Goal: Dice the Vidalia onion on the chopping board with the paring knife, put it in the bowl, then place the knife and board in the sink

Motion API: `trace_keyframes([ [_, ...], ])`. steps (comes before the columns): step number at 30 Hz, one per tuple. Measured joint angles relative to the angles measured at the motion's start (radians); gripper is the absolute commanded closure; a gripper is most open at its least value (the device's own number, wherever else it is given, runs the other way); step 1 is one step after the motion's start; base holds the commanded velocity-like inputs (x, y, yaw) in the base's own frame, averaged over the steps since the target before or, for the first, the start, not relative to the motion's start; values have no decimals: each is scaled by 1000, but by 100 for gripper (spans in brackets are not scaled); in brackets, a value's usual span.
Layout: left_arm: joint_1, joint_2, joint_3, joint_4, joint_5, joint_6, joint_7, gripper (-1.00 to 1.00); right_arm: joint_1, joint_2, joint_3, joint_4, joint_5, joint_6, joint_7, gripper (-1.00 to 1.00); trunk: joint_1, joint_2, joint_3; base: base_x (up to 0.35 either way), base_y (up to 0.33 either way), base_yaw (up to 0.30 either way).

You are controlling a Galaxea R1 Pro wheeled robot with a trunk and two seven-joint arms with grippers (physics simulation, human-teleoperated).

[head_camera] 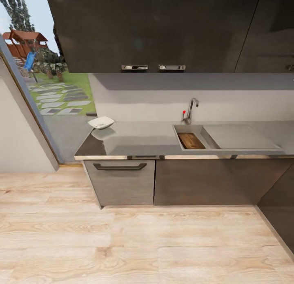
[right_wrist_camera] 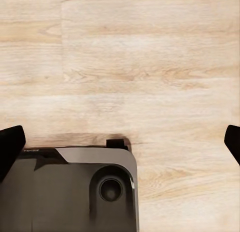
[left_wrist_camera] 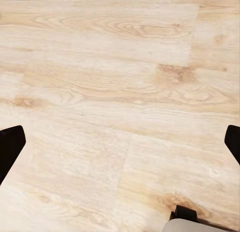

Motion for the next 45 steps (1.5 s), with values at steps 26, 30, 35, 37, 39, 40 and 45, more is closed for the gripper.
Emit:
trace_keyframes([
  [26, 1, 0, 0, 0, 0, 0, 0, -100, 0, 1, 0, 0, 0, 0, 0, -100, 0, 0, 41, 0, 0, 0],
  [30, 1, 0, 0, 0, 0, 0, 0, -100, 0, 1, 0, 0, 0, 0, 0, -100, 0, 0, 48, 0, 0, 0],
  [35, 1, 0, 0, 0, 0, 0, 0, -100, 0, 1, 0, 0, 0, 0, 0, -100, 0, 0, 56, 0, 0, 0],
  [37, 1, 0, 0, 0, 0, 0, 0, -100, 0, 1, 0, 0, 0, 0, 0, -100, 0, 0, 59, 0, 0, 0],
  [39, 1, 0, 0, 0, 0, 0, 0, -100, 0, 1, 0, 0, 0, 0, 0, -100, 0, 0, 62, 0, 0, 0],
  [40, 1, 0, 0, 0, 0, 0, 0, -100, 0, 1, 0, 0, 0, 0, 0, -100, 0, 0, 64, 0, 0, 0],
  [45, 1, 0, 0, 0, 0, 0, 0, -100, 0, 0, 0, 0, 0, 0, 0, -100, 0, 0, 72, 0, 0, 0],
])
